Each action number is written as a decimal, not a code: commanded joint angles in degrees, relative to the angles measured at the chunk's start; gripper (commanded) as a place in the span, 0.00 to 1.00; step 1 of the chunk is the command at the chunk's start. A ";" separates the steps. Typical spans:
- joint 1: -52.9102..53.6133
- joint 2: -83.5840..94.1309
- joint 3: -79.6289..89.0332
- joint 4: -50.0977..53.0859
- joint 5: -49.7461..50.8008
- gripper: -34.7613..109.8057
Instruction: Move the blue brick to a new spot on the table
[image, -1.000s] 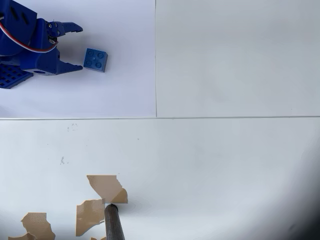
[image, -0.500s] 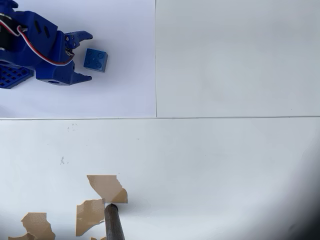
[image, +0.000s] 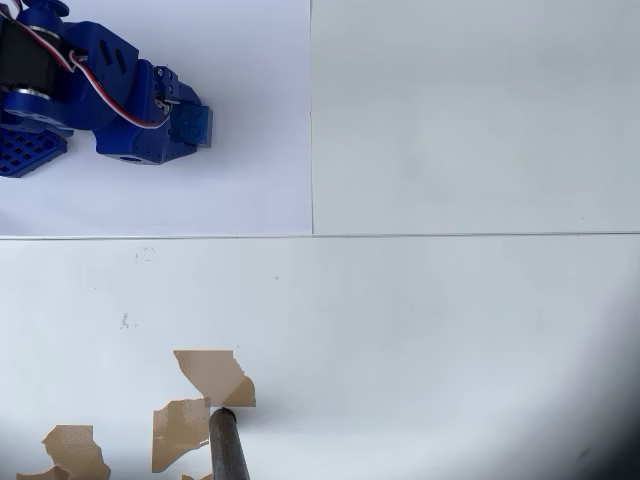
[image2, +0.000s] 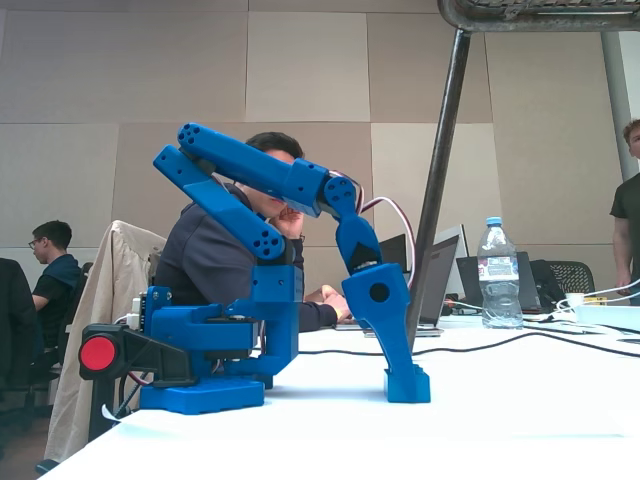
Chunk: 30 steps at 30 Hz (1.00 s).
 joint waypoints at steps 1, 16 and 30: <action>-1.67 -2.55 -8.09 2.46 3.08 0.30; -5.54 -32.61 -50.36 14.50 12.13 0.31; -5.19 -61.26 -88.42 23.91 14.06 0.30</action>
